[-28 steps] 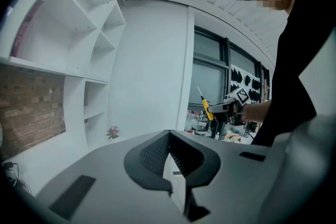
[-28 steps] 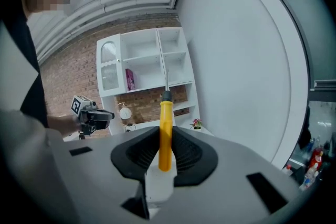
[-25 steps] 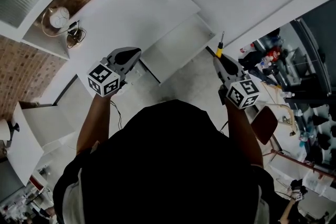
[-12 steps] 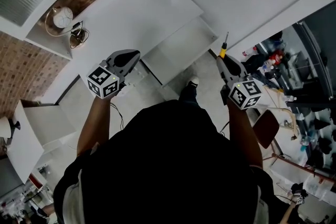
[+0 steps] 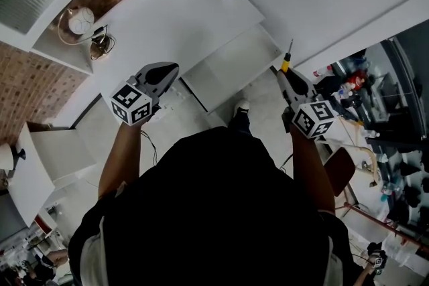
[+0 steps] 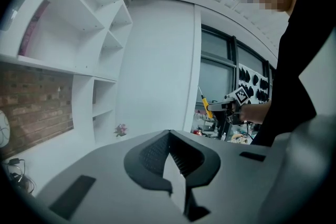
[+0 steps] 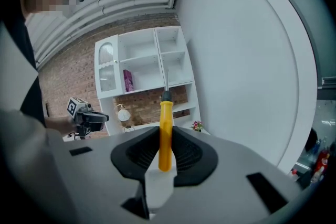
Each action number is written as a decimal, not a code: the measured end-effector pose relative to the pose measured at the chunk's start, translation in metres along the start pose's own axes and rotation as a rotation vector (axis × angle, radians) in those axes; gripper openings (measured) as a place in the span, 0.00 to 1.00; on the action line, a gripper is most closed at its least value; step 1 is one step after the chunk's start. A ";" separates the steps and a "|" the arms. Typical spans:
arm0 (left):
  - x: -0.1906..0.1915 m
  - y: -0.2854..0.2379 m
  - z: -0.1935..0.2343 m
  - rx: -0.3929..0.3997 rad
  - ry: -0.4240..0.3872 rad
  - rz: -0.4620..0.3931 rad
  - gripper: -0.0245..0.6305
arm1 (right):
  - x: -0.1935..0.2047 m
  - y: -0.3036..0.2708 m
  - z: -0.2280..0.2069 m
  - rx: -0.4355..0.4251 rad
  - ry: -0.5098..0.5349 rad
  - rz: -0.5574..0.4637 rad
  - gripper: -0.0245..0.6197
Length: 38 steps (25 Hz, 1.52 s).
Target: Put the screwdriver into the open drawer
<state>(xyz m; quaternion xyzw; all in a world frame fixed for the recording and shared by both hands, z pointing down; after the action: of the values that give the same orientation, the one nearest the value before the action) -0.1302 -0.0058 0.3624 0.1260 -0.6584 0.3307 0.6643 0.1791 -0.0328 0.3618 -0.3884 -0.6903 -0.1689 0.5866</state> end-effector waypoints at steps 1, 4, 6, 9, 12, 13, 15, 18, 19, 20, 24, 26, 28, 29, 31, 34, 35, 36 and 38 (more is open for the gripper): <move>0.000 -0.003 0.002 -0.007 0.003 0.002 0.06 | 0.000 -0.004 -0.004 -0.006 -0.003 0.004 0.17; 0.001 -0.011 0.009 -0.028 0.010 0.007 0.06 | 0.000 -0.018 -0.016 -0.027 -0.004 0.015 0.17; 0.002 -0.017 0.014 -0.042 0.015 0.012 0.06 | 0.000 -0.029 -0.025 -0.042 -0.005 0.024 0.17; 0.002 -0.025 0.022 -0.068 0.026 0.020 0.06 | 0.001 -0.044 -0.039 -0.065 -0.010 0.040 0.17; -0.002 -0.034 0.033 -0.098 0.037 0.023 0.06 | -0.001 -0.061 -0.055 -0.086 -0.013 0.062 0.16; -0.003 -0.038 0.036 -0.108 0.040 0.024 0.06 | -0.001 -0.067 -0.060 -0.094 -0.011 0.070 0.16; -0.006 -0.046 0.043 -0.125 0.045 0.026 0.06 | -0.002 -0.078 -0.070 -0.110 -0.003 0.089 0.17; -0.008 -0.058 0.051 -0.150 0.055 0.033 0.06 | 0.000 -0.092 -0.086 -0.126 -0.005 0.120 0.17; -0.009 -0.062 0.053 -0.156 0.058 0.035 0.06 | 0.000 -0.096 -0.092 -0.131 -0.008 0.129 0.17; -0.010 -0.067 0.055 -0.162 0.060 0.037 0.06 | 0.001 -0.101 -0.097 -0.136 -0.010 0.135 0.17; -0.017 -0.083 0.067 -0.193 0.068 0.040 0.06 | 0.004 -0.121 -0.117 -0.164 -0.027 0.151 0.16; -0.018 -0.089 0.073 -0.210 0.076 0.042 0.06 | 0.007 -0.130 -0.125 -0.180 -0.035 0.160 0.16; -0.019 -0.096 0.077 -0.224 0.083 0.045 0.06 | 0.006 -0.138 -0.134 -0.193 -0.036 0.167 0.16; -0.019 -0.100 0.079 -0.229 0.086 0.048 0.06 | 0.006 -0.141 -0.138 -0.198 -0.035 0.172 0.16; -0.020 -0.106 0.082 -0.240 0.093 0.053 0.06 | 0.006 -0.149 -0.147 -0.211 -0.032 0.184 0.17; -0.023 -0.115 0.087 -0.259 0.102 0.057 0.06 | 0.008 -0.160 -0.158 -0.231 -0.013 0.210 0.17; -0.024 -0.118 0.089 -0.267 0.104 0.058 0.06 | 0.010 -0.164 -0.162 -0.236 0.003 0.222 0.17; -0.024 -0.121 0.091 -0.276 0.107 0.060 0.06 | 0.013 -0.168 -0.166 -0.241 0.019 0.234 0.17; -0.024 -0.126 0.095 -0.296 0.112 0.062 0.06 | 0.021 -0.176 -0.174 -0.251 0.040 0.256 0.17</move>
<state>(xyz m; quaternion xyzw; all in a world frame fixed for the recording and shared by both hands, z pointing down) -0.1273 -0.1645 0.3825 -0.0124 -0.6654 0.2568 0.7009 0.1676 -0.2589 0.4647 -0.5400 -0.5969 -0.1853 0.5637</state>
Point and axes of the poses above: the fingertips, and each gripper's own axes: y backward along the fingers, z to its left, x out of its underside, the point moved 1 cm from there along y, backward along the fingers, and after that the axes turned 9 degrees about -x, right-handed, at the moved point
